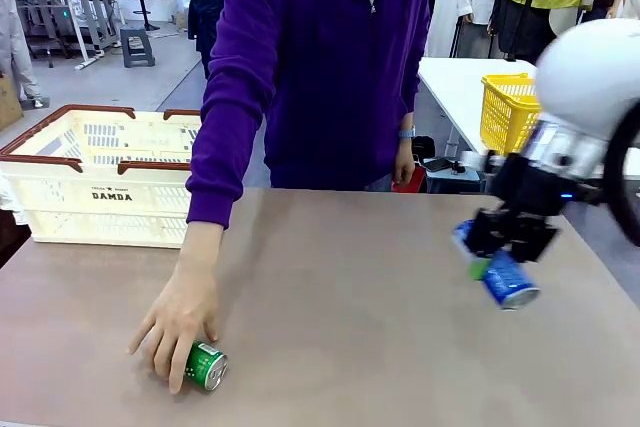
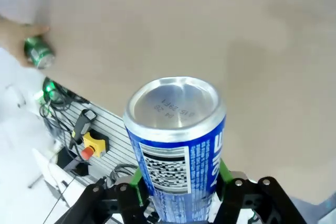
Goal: Place the drinks into the Shopping basket.
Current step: Pick up one drink and place it into the Shopping basket.
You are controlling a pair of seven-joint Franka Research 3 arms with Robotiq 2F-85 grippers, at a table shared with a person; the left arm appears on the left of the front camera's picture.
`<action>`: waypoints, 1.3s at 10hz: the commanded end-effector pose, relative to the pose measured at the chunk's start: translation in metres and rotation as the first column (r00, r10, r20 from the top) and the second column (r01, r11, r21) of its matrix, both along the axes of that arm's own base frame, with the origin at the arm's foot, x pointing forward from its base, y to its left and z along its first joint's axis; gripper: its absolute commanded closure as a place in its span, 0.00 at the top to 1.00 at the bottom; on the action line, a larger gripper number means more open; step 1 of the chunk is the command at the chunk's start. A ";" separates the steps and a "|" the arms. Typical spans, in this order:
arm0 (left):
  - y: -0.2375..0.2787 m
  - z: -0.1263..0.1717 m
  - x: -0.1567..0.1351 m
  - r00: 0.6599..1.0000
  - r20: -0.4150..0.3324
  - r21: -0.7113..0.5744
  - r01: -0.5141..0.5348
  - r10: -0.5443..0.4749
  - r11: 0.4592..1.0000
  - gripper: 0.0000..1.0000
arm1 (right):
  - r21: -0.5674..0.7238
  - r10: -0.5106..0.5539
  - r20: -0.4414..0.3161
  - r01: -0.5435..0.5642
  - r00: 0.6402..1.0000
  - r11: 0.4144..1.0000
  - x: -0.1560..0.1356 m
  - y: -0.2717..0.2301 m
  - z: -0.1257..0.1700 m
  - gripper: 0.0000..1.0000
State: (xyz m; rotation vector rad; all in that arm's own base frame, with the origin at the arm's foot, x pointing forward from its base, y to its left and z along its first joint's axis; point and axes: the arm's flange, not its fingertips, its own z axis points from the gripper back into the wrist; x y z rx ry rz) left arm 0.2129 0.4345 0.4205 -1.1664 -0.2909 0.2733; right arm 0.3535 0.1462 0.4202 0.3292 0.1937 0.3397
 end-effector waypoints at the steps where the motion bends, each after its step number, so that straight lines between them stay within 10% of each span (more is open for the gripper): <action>1: -0.003 -0.013 0.000 1.000 0.029 -0.073 0.010 -0.008 0.997 1.00 | 0.030 0.026 -0.005 -0.026 1.000 0.999 0.006 0.057 -0.004 0.00; 9: -0.159 0.021 0.038 0.925 0.162 -0.063 0.357 -0.343 0.932 1.00 | 0.145 -0.325 -0.002 0.322 0.946 0.935 0.002 -0.088 0.016 0.00; 13: -0.120 0.027 0.043 0.951 0.159 -0.109 0.286 -0.267 0.952 1.00 | 0.158 -0.096 0.035 0.090 0.995 0.983 0.005 0.051 -0.004 0.00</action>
